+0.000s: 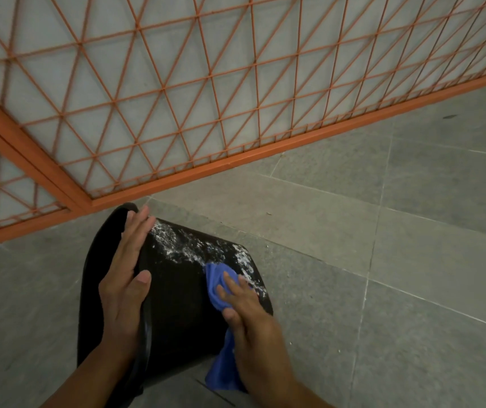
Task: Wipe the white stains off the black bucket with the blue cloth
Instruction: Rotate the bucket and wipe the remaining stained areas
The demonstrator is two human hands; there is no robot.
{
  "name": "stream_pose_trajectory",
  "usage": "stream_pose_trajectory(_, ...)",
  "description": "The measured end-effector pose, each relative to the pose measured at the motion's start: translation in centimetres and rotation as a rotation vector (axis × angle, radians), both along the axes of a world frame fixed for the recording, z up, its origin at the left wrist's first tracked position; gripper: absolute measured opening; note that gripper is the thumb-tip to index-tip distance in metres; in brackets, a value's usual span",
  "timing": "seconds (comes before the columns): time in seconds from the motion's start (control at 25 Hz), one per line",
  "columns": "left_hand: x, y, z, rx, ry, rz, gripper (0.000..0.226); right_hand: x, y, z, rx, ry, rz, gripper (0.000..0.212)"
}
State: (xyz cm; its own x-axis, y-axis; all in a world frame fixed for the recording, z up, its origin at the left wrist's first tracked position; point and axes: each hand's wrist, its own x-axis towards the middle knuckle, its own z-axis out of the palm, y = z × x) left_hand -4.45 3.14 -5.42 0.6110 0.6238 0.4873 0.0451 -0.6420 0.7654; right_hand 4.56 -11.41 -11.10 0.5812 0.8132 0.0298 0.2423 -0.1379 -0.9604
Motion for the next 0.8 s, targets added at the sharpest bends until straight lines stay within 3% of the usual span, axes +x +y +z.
stream_pose_trajectory(0.2, 0.7, -0.5, -0.1, 0.052, 0.002, 0.006, 0.071, 2.9, 0.8, -1.5, -0.077, 0.175, -0.256, 0.034)
stream_pose_trajectory(0.44, 0.6, 0.2, -0.1, 0.027, -0.021, 0.022, 0.066, 1.8, 1.0, 0.2, -0.035, 0.117, -0.096, 0.033)
stream_pose_trajectory(0.56, 0.6, -0.1, -0.1, 0.008, -0.022, 0.026, 0.069, 4.0, 1.8, -1.1, -0.103, 0.125, -0.21, 0.032)
stream_pose_trajectory(0.68, 1.1, -0.4, -0.1, 0.063, 0.001, 0.011, 0.057, 2.3, 0.4, -0.6, -0.175, 0.116, -0.253, 0.034)
stream_pose_trajectory(0.8, 0.8, 0.0, -0.2, 0.051, -0.006, 0.016, 0.054, 1.2, 0.7, 0.7, -0.067, 0.061, -0.127, 0.034)
